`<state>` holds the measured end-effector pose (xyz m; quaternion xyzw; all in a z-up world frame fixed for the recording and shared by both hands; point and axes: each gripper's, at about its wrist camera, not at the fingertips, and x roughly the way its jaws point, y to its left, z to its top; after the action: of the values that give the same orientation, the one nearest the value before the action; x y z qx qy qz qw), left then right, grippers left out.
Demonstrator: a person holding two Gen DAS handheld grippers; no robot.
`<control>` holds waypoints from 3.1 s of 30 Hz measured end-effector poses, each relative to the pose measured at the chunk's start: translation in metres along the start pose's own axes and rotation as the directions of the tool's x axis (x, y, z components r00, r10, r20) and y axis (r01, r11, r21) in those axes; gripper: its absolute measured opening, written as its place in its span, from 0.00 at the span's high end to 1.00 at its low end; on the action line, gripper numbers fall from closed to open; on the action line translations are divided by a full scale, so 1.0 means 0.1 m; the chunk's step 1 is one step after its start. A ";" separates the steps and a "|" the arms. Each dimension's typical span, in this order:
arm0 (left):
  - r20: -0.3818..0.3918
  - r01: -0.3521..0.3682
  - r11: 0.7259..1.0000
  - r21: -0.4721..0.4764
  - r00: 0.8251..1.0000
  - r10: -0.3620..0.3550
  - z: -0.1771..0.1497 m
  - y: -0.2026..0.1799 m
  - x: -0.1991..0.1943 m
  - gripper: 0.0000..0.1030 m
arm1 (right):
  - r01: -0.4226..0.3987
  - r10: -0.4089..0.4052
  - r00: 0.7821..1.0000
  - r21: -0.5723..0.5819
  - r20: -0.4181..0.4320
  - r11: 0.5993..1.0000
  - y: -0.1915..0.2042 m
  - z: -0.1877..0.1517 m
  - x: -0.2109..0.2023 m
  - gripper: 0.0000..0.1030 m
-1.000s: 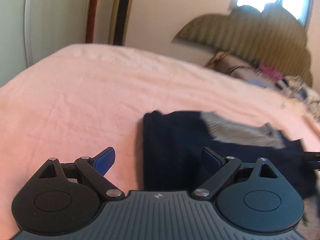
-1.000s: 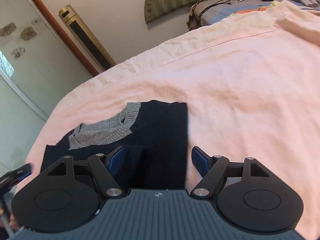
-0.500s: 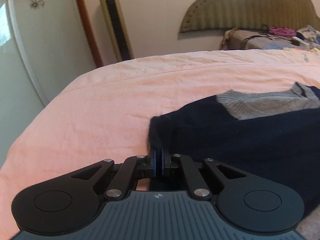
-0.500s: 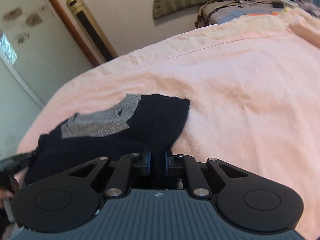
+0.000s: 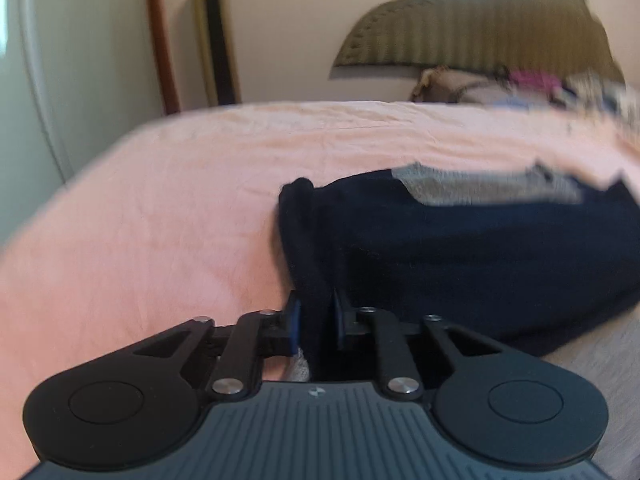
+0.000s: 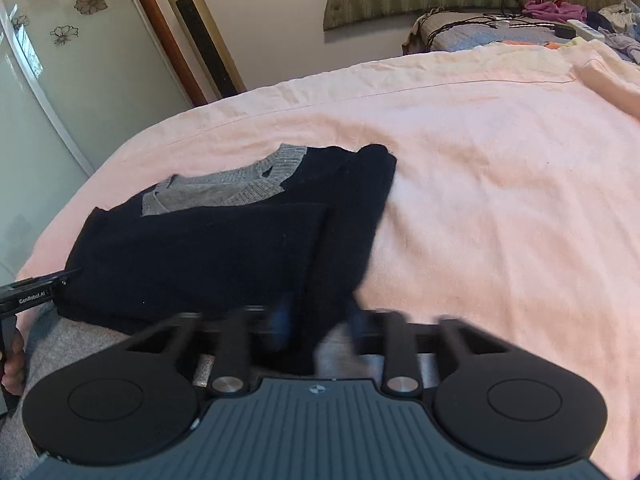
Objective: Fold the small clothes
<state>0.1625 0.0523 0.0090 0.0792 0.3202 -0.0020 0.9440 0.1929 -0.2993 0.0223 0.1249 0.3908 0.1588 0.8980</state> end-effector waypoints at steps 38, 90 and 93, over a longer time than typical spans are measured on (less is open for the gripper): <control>-0.032 0.021 0.990 -0.141 0.999 -0.026 -0.97 0.31 -1.26 0.96 | 0.171 -0.158 0.984 -0.166 0.086 0.971 0.37 -1.28 -0.95 0.89; -0.101 0.277 0.789 -0.549 0.915 -0.391 -1.17 0.90 -1.59 0.97 | -0.159 0.148 0.987 0.299 0.060 0.941 -0.47 -1.60 -1.69 0.93; -0.096 0.300 0.769 -0.565 0.901 -0.422 -1.31 0.93 -1.49 0.96 | -0.176 0.174 0.984 0.338 0.037 0.925 -0.59 -1.69 -1.57 0.93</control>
<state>-0.0297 0.1565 0.0106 -0.2518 0.4183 -0.0859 0.8685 -0.0221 -0.3961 -0.0065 0.3128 0.3966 0.1679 0.8466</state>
